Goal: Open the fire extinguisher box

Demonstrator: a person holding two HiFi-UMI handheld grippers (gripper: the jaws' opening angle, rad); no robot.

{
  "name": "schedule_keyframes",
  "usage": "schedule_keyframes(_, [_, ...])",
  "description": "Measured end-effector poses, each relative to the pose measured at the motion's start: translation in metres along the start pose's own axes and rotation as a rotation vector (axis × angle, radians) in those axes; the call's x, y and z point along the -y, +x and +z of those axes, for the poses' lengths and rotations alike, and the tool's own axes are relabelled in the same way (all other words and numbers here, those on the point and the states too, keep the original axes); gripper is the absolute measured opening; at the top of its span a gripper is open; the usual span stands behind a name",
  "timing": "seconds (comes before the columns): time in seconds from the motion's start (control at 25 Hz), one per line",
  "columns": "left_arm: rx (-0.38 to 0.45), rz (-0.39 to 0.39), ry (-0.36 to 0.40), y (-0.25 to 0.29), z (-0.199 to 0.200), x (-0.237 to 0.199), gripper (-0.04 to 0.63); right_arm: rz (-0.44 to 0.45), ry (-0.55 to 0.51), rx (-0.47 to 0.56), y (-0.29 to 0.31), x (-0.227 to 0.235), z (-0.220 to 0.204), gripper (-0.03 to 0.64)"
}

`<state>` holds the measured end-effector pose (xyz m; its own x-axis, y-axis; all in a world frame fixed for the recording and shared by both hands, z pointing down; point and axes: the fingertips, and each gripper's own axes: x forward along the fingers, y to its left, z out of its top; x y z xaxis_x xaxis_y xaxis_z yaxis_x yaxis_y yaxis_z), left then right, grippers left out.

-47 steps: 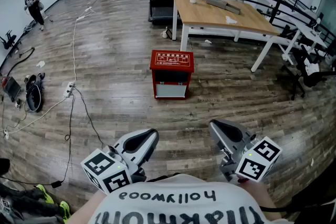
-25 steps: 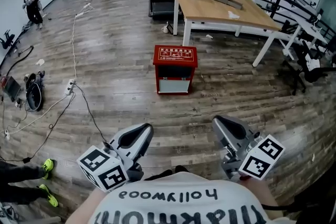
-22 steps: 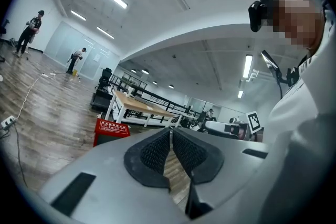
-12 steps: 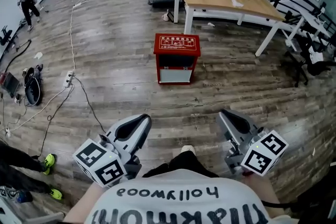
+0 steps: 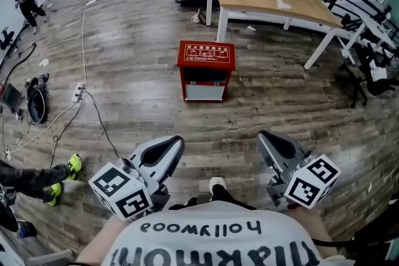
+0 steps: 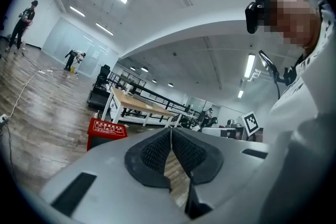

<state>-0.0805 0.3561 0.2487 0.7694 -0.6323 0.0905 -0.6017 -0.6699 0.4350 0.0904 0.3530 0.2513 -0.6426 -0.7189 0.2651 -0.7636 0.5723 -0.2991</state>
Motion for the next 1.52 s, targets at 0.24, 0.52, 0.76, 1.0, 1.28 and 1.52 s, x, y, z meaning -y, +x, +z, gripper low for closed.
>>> schedule_keyframes(0.24, [-0.008, 0.027, -0.014, 0.033, -0.001, -0.008, 0.014, 0.023, -0.017, -0.032, 0.012, 0.032, 0.005, 0.009])
schedule_keyframes(0.52, [-0.005, 0.061, -0.018, 0.066, 0.005, -0.022, 0.014, 0.047, -0.018, -0.040, 0.029, 0.067, 0.017, 0.009])
schedule_keyframes(0.76, [0.009, 0.090, -0.024, 0.089, 0.008, -0.030, 0.014, 0.079, -0.021, -0.052, 0.040, 0.088, 0.023, 0.009])
schedule_keyframes(1.0, [0.026, 0.115, -0.023, 0.110, 0.009, -0.032, 0.014, 0.113, -0.035, -0.062, 0.046, 0.108, 0.028, 0.009])
schedule_keyframes(1.28, [0.027, 0.126, -0.024, 0.128, 0.006, -0.032, 0.014, 0.131, -0.036, -0.075, 0.048, 0.125, 0.028, 0.009])
schedule_keyframes(1.52, [0.024, 0.126, -0.020, 0.139, 0.007, -0.036, 0.014, 0.132, -0.017, -0.078, 0.050, 0.137, 0.026, 0.010])
